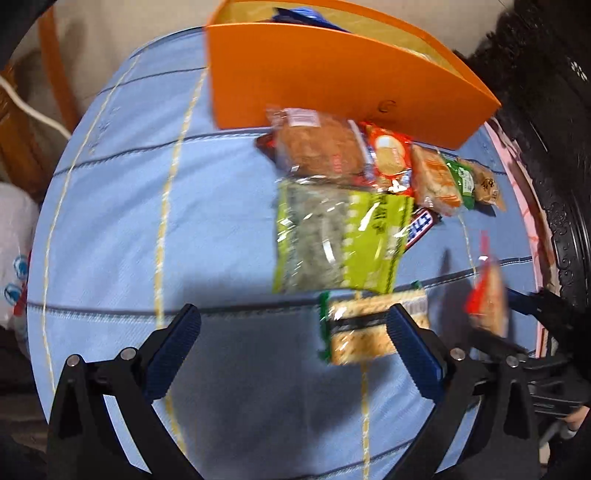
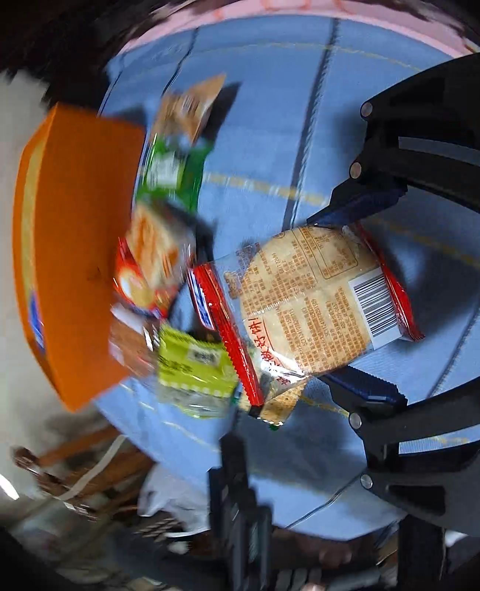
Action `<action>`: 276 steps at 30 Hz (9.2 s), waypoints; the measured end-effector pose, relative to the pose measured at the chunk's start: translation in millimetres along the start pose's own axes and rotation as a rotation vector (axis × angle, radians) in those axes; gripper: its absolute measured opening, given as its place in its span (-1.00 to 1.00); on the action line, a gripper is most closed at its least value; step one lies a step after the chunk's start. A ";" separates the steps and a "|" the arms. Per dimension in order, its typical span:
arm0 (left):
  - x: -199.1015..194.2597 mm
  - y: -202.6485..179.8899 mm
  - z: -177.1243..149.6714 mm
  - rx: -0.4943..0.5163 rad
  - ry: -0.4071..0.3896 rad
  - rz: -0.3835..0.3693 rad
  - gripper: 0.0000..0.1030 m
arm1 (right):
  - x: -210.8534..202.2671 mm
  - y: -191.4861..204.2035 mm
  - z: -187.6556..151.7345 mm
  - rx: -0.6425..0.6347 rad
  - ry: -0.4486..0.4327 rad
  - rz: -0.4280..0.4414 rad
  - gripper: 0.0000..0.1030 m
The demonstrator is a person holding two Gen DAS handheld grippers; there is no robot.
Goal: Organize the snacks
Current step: 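Grasp the red-wrapped round biscuit with right tool while left tool reaches green seed bag, then grasp the green seed bag with left tool while right tool holds the red biscuit, then lower the green seed bag and red biscuit into the orange box, open both tools, then grasp the cracker sandwich pack with left tool while right tool grasps brown nut bag, then lower the cracker pack and nut bag into the orange box, open both tools, then grasp the clear-wrapped round bread with left tool while right tool grasps rice cracker bag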
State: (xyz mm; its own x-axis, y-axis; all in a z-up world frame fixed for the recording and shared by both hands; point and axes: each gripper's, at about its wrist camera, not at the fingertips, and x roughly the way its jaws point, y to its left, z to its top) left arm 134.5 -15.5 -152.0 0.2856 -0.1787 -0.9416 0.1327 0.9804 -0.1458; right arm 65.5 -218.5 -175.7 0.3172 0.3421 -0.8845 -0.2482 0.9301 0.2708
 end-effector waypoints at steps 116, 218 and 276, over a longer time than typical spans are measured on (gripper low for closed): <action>-71.9 -33.8 228.2 0.062 -0.446 -0.016 0.91 | -37.6 -45.1 232.8 0.109 -0.359 -0.255 0.92; -31.1 4.2 258.4 -0.075 -0.205 0.022 0.85 | -15.5 -27.9 263.6 0.141 -0.319 -0.131 0.54; 87.5 20.4 98.3 -0.159 0.183 0.126 0.39 | 22.6 -33.4 78.5 0.293 -0.052 -0.078 0.76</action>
State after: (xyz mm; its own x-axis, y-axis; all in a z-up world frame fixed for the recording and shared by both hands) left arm 255.4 -19.4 -207.5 0.1122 -0.0501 -0.9924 -0.0475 0.9973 -0.0557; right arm 152.8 -231.3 -174.9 0.3729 0.2673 -0.8885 0.0508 0.9503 0.3072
